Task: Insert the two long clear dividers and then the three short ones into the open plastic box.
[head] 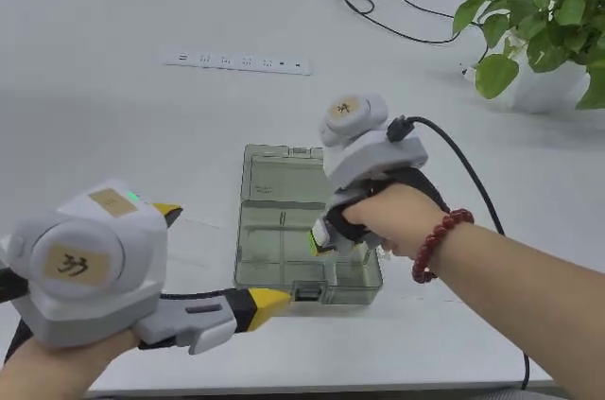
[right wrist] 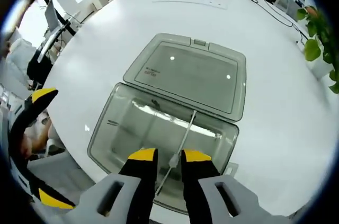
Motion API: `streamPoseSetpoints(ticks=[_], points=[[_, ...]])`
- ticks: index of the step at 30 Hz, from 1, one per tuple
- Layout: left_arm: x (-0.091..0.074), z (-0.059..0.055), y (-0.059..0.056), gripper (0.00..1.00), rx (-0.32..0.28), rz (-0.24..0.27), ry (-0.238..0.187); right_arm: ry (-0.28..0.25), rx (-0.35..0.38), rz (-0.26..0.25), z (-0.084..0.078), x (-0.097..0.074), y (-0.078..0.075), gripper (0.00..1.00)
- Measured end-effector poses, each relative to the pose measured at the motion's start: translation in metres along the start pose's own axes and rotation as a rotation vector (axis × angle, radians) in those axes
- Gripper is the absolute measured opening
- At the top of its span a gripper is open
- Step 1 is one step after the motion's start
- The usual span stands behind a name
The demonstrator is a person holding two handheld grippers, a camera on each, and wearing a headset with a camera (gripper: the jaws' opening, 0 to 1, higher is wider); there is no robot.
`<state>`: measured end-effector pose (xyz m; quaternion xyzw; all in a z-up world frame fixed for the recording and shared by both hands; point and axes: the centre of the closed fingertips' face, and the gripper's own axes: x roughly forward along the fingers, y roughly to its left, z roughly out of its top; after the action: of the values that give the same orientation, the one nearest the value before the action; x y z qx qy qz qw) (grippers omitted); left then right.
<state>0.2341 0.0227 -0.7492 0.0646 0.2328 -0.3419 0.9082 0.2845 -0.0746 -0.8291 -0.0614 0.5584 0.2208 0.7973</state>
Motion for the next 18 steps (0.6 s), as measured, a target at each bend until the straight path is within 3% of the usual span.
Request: streamPoseSetpoints(ticks=[4, 8, 18], points=[[-0.002, 0.001, 0.003, 0.91, -0.003, 0.015, 0.002, -0.04, -0.098, 0.012, 0.004, -0.003, 0.003, 0.24], [-0.005, 0.001, 0.007, 0.91, -0.008, 0.03, 0.006, -0.075, -0.088, 0.053, 0.006, -0.01, 0.008, 0.29], [-0.009, 0.004, 0.012, 0.91, -0.022, 0.057, 0.003, -0.189, -0.155, 0.13, 0.013, -0.029, 0.014, 0.45]])
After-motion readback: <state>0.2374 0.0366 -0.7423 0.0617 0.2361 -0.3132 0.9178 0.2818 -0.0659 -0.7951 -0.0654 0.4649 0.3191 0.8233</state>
